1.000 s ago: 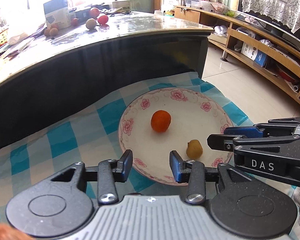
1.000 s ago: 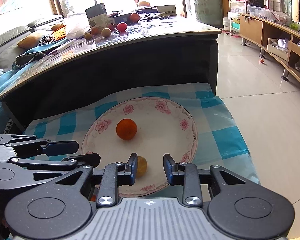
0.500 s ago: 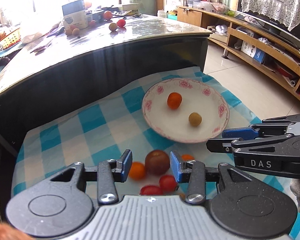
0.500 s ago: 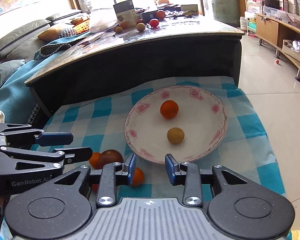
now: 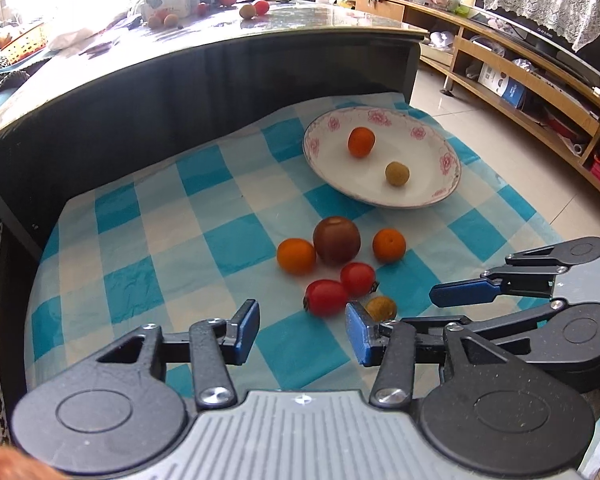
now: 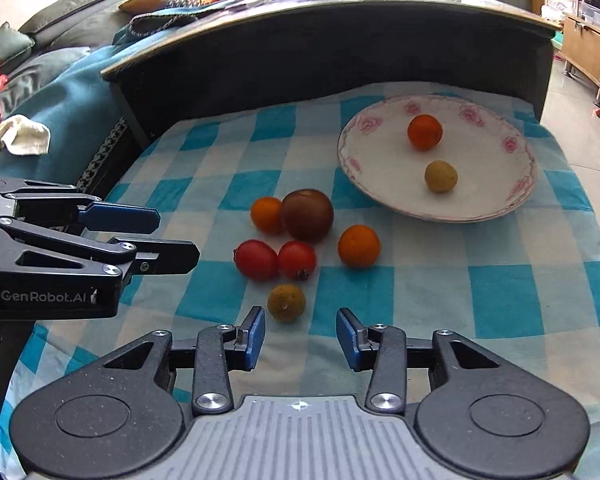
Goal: Organize fruits
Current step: 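Grasp another small brown fruit with the right tool, then grasp a red cherry tomato with the left tool while the right tool holds the brown fruit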
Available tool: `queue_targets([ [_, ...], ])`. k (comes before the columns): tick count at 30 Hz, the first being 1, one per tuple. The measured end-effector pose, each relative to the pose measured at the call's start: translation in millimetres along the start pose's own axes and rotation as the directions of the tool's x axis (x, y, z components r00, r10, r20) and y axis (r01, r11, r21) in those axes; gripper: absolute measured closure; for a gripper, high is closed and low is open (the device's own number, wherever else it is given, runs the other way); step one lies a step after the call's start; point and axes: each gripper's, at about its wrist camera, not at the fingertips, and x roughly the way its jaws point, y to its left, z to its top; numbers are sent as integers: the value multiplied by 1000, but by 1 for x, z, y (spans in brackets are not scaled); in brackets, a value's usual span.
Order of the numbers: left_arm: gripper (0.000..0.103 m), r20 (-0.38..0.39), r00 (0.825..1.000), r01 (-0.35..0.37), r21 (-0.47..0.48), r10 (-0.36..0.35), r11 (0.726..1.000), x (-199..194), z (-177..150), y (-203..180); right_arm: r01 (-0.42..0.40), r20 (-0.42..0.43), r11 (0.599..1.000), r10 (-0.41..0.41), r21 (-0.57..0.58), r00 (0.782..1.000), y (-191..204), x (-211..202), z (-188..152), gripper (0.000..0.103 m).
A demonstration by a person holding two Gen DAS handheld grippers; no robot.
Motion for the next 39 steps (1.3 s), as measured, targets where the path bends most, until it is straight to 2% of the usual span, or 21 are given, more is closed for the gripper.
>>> queue_targets([
  [14,47,-23,999,30,23,-29,999,15,-1,3,-12,-15,999,11,-47,1000,7,28,3,67],
  [17,47,-23,999,31,25,-30,999,16,0,3,-9,-13,999,9,-47,1000,6,29,4,73],
  [19,47,-26,999,35,22,-34,999,18,0,4,-24,-17,999,23,-40,1000,5,28,5,83],
  [29,47,-35,998,57,84,-54,995,38,-1,-7,-7,-29,1000,7,1,1000,-10,11,-1,83],
  [39,47,-44,998,41,150,-34,988,69,2,-19,-18,-43,998,20,53,999,-27,-2,-6,83],
])
